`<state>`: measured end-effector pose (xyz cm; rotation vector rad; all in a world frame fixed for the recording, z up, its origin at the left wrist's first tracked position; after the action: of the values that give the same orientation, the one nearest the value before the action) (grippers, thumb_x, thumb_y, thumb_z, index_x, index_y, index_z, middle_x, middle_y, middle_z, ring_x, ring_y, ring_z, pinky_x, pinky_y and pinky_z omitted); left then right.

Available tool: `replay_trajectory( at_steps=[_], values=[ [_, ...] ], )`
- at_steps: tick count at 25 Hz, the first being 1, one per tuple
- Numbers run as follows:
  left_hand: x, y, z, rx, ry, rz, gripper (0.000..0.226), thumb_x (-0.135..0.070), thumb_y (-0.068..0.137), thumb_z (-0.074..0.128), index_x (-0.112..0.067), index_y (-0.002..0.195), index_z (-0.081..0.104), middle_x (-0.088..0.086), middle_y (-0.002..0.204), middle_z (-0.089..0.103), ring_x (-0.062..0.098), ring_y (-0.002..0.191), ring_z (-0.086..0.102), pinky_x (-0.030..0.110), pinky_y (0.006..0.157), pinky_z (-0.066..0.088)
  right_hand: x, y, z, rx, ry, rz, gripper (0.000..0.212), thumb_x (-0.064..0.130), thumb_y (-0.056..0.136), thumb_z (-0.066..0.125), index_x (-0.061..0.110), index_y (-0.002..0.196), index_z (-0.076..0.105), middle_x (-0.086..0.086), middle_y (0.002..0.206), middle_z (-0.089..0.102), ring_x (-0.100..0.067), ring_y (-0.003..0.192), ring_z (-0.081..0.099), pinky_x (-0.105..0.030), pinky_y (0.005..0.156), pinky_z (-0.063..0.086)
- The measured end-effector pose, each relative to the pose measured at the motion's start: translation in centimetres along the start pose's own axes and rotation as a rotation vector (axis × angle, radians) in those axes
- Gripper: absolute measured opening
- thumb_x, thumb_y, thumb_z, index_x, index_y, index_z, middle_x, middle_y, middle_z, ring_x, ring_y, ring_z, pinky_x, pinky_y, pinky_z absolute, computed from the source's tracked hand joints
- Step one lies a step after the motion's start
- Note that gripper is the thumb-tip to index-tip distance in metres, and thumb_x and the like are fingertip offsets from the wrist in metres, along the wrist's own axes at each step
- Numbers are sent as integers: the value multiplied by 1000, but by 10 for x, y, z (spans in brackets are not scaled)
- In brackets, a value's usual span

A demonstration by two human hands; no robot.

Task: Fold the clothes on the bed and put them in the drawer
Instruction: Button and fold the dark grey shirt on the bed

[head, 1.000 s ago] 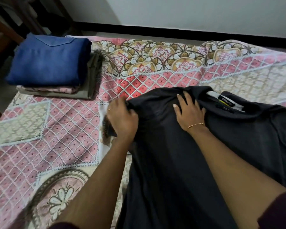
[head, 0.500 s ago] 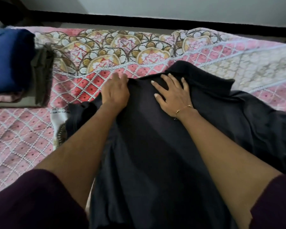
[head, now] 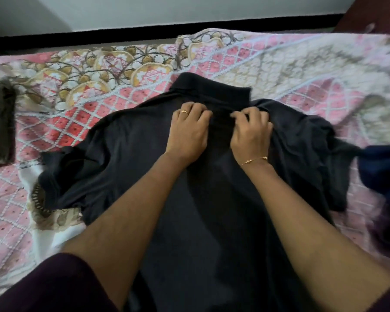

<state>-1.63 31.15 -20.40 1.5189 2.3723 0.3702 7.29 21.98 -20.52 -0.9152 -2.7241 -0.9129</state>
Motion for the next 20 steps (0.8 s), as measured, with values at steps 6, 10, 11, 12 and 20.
replay_trajectory(
  at_steps=[6,10,11,12,20],
  values=[
    [-111,72,38,274,-234,36,47,-2,87,40,-9,132,51,12,133,51,38,109,56,45,86,47,-182,-31,-68,210,-250,462,34,16,93,46,17,125,57,-10,130,51,-34,116,43,-46,89,38],
    [-131,108,73,451,-185,-47,51,-5,93,46,-14,143,37,12,148,37,33,128,43,38,100,36,-233,-49,-61,560,-164,532,50,30,97,44,17,143,32,-7,151,26,-36,132,27,-50,103,29],
    [-134,113,82,486,-194,-53,46,-8,93,49,-12,139,43,18,142,41,35,125,44,38,98,37,-241,-48,-61,561,-189,502,46,31,95,47,14,137,42,-11,145,33,-36,128,31,-48,102,31],
    [-135,116,89,505,-207,-67,41,-10,92,53,-10,132,51,20,134,46,36,121,47,39,96,39,-249,-46,-64,515,-201,482,38,27,94,49,10,128,51,-15,137,42,-37,122,37,-44,99,34],
    [-137,154,86,239,-178,-338,25,-11,94,46,-3,113,59,21,124,50,38,107,53,39,83,41,-329,-35,-99,111,99,932,25,0,93,41,0,114,54,-18,125,47,-19,100,43,-21,87,27]
  ],
)
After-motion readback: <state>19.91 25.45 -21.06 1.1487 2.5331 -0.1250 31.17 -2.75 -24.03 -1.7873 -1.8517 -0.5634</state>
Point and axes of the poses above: each hand's wrist, its own y-axis towards the middle knuckle, its own z-axis out of the palm, x = y × z, the point moved 8 cm from there along y, towards the middle knuckle
